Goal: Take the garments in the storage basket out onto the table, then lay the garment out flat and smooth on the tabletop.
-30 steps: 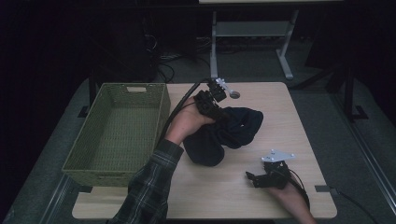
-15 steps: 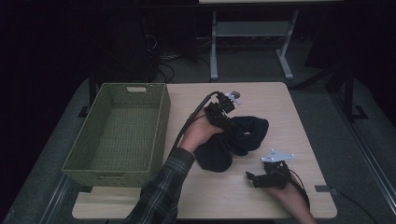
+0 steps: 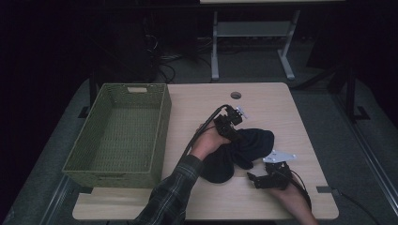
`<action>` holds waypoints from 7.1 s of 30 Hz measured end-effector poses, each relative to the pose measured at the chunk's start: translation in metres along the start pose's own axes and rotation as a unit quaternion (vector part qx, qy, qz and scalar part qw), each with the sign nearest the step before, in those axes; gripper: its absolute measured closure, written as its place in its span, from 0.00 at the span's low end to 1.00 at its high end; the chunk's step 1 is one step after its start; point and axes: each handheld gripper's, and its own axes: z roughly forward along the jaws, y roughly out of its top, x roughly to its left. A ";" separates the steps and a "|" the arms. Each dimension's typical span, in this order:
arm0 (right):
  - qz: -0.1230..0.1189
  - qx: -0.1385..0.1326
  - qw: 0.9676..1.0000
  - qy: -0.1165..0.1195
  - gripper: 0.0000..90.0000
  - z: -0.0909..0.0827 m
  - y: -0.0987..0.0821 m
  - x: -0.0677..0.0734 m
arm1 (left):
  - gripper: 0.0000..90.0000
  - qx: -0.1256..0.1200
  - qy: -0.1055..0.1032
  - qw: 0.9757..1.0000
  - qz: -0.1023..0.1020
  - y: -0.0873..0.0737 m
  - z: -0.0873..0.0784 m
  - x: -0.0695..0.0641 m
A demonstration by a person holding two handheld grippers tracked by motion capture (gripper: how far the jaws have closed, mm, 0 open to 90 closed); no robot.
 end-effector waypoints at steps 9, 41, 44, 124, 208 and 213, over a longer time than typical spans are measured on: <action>0.000 0.000 1.000 0.000 0.11 0.000 0.000 0.000 | 0.68 -0.002 0.007 1.000 -0.001 -0.001 -0.002 -0.001; -0.001 -0.001 1.000 -0.001 0.11 0.000 0.000 0.000 | 0.15 -0.067 0.029 0.997 -0.018 -0.045 -0.084 -0.005; -0.001 -0.001 1.000 -0.001 0.11 0.000 0.000 0.000 | 0.15 -0.071 0.033 0.997 -0.023 -0.055 -0.086 -0.004; -0.007 -0.032 0.999 0.023 0.39 -0.007 0.013 -0.058 | 1.00 -0.026 -0.017 0.999 -0.043 -0.159 -0.020 -0.038; -0.011 0.000 1.000 0.004 0.76 -0.028 0.102 -0.089 | 1.00 -0.028 -0.015 0.998 -0.047 -0.158 -0.020 -0.038; -0.015 -0.010 1.000 0.023 0.76 -0.033 0.090 -0.065 | 1.00 -0.027 -0.015 0.999 -0.045 -0.158 -0.020 -0.037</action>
